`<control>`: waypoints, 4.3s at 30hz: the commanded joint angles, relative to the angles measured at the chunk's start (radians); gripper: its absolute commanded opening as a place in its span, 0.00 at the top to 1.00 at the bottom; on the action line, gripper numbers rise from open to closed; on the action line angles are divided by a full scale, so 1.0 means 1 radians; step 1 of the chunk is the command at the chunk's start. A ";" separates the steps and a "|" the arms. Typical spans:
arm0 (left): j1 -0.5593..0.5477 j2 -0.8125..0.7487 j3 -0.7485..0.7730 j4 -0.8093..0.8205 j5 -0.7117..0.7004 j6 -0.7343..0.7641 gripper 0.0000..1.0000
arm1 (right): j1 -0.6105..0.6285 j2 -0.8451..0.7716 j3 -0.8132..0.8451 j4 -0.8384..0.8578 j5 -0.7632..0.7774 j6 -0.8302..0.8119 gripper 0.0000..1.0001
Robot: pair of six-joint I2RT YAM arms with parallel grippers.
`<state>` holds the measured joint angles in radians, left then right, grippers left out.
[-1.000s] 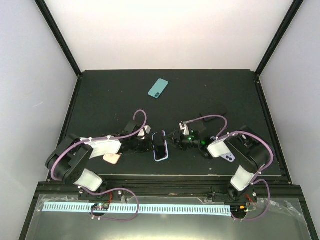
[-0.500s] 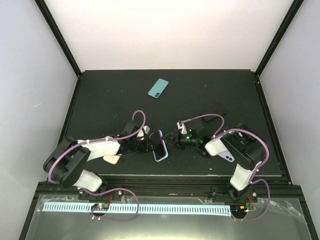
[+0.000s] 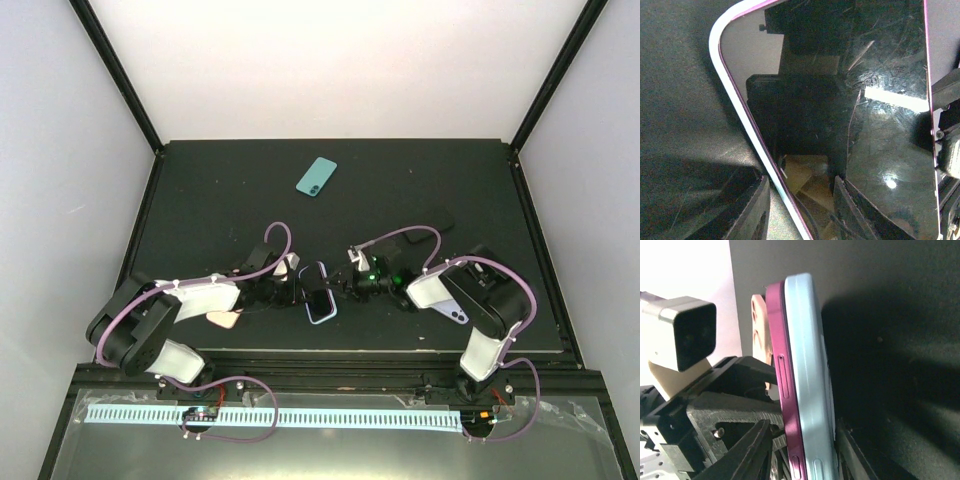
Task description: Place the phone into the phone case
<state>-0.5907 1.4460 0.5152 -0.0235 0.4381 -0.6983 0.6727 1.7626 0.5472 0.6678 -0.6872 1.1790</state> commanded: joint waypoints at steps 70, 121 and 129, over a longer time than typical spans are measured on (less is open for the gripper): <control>0.152 -0.407 -0.176 0.207 0.327 -0.044 0.26 | 0.027 -0.460 -0.039 -0.121 0.044 -0.218 0.99; 0.169 -0.430 -0.235 0.904 0.525 -0.499 0.98 | 0.103 -0.581 -0.161 -0.019 -0.077 -0.076 0.50; 0.169 -0.456 -0.198 0.773 0.506 -0.414 0.98 | 0.103 -0.629 -0.167 -0.085 -0.063 -0.048 0.66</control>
<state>-0.4263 1.0187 0.2440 0.7883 0.9657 -1.1927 0.7723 1.1606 0.3862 0.6193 -0.7685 1.1160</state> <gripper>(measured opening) 0.120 0.382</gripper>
